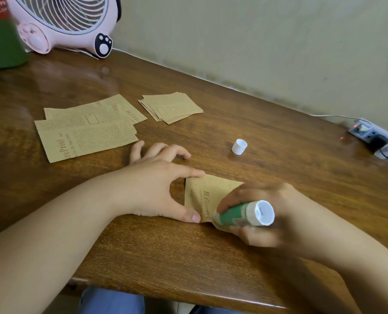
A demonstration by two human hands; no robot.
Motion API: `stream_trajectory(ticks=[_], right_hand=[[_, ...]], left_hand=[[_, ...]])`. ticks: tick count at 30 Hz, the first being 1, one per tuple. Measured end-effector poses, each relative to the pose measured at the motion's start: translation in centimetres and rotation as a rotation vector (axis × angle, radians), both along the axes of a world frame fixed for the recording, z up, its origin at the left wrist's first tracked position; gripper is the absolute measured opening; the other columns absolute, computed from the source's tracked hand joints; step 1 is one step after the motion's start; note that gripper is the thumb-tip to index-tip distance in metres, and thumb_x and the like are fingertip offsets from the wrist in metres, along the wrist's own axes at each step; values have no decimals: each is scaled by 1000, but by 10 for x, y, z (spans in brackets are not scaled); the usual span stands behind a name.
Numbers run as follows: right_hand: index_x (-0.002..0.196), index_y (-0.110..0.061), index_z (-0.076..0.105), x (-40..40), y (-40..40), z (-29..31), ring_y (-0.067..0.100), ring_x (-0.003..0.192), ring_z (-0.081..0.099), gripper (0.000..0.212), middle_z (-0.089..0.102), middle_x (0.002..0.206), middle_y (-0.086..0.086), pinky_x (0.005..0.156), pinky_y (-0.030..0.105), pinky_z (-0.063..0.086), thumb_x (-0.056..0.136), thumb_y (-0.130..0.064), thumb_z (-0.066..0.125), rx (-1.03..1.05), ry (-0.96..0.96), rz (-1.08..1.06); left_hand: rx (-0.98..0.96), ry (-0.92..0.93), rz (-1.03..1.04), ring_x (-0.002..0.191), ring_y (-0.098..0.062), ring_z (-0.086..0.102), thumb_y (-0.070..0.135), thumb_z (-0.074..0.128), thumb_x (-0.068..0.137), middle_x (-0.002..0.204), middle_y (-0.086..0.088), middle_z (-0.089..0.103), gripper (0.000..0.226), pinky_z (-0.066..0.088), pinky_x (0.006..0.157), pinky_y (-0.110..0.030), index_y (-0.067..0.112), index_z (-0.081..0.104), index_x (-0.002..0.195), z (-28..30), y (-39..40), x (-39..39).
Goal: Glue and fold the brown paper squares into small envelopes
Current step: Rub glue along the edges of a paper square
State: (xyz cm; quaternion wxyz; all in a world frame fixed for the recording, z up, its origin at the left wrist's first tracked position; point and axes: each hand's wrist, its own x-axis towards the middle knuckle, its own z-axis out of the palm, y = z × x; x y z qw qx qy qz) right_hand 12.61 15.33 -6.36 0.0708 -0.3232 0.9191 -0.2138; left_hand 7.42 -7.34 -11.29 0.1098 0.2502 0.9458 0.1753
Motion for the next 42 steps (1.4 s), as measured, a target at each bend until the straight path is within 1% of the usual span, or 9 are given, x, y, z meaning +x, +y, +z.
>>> stream_trajectory(ticks=[4,10,15,19,28,33,36,40,42], right_hand=[[97,-31,69,0,3,14,1,85,64,24,67,95,-19,67,10,46,75,-23,71,-123,31,-54],[100,-29,66,-17,-21,0,7,78,63,27,67,92,-10,66,19,49,76,-17,73,-9,-62,85],[102,-26,68,-37,-15,-5,7,87,63,25,68,97,-10,74,22,49,77,-26,63,-14,8,14],[101,-28,69,-50,-16,-6,2,86,60,25,68,93,-12,74,16,46,79,-15,71,-9,44,-43],[103,-28,67,-20,-19,2,4,78,61,29,67,92,-12,65,13,46,75,-30,60,47,30,90],[97,-29,69,-21,-13,20,-4,81,63,26,67,94,-20,68,7,45,74,-20,70,-106,142,1],[96,-32,67,-19,-12,23,-4,87,63,24,66,99,-23,70,8,47,74,-25,71,-140,118,-11],[96,-25,71,-16,-16,15,-4,86,64,22,67,96,-23,70,8,47,75,-17,73,-126,67,23],[98,-27,69,-16,-17,13,-2,86,65,22,67,96,-20,69,11,49,77,-26,71,-123,43,3]], left_hand=[[-32,-34,-14,134,0,-12,81,56,61,142,27,6,85,-22,110,-48,61,23,137,2,-1,-2],[-37,-47,-33,136,-2,-12,84,54,57,142,28,7,88,-21,110,-50,63,22,136,2,-3,-3],[-57,-40,-34,136,-3,-11,83,54,60,142,26,5,86,-21,110,-49,62,20,137,1,-3,-3],[-54,-30,-14,137,-5,-11,82,55,59,142,27,-4,87,-20,111,-49,62,21,136,1,-2,-2],[-24,-40,-9,137,-4,-16,80,58,58,144,31,-10,89,-20,111,-50,60,23,137,1,-4,-2],[-14,-7,-34,136,-1,-16,82,56,59,143,33,-13,93,-21,110,-51,60,13,139,0,-5,0],[21,19,-38,135,2,-14,81,57,61,143,33,-10,89,-22,110,-48,62,14,137,-1,-7,2],[81,26,-27,135,3,-10,76,63,61,141,34,-9,100,-20,111,-44,66,-4,135,-1,-7,5],[110,24,-37,135,3,-7,74,64,62,140,33,-5,94,-20,111,-43,68,0,131,0,-7,6]])
